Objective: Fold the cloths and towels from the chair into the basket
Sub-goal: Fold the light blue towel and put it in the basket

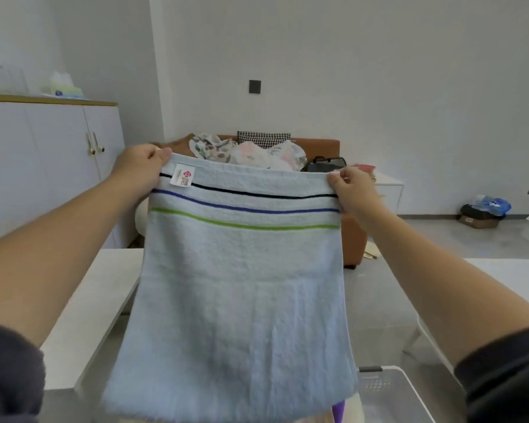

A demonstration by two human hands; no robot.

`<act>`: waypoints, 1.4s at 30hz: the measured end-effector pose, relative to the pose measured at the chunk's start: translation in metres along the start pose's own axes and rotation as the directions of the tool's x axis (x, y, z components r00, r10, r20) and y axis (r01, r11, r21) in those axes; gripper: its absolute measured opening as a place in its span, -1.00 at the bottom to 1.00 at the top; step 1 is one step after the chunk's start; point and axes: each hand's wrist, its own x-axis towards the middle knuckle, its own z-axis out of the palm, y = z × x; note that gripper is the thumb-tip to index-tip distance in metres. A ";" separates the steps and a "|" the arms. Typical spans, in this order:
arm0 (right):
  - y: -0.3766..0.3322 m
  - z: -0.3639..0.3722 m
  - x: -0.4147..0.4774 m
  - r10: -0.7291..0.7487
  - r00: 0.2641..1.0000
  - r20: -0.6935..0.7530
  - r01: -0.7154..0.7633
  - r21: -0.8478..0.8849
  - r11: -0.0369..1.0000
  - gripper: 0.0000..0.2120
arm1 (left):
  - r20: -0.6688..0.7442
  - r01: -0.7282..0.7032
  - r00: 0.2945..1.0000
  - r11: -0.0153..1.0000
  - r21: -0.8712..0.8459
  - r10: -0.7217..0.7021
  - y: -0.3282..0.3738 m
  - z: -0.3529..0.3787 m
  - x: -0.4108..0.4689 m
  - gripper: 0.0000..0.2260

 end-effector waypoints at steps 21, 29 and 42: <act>0.120 0.039 -0.198 -0.234 0.933 0.275 0.269 -0.098 0.958 -0.79 | 0.301 -0.488 0.864 0.817 0.307 0.403 -0.152 0.003 -0.197 -0.91; 0.134 0.044 -0.244 -0.306 0.893 0.331 0.370 -0.151 0.917 -0.89 | 0.409 -0.635 0.766 0.686 0.356 0.497 -0.185 0.011 -0.234 -0.94; 0.170 0.062 -0.239 -0.315 0.756 0.573 0.564 -0.326 0.759 -0.68 | 0.605 -0.690 0.703 0.567 0.450 0.375 -0.210 0.041 -0.238 -0.76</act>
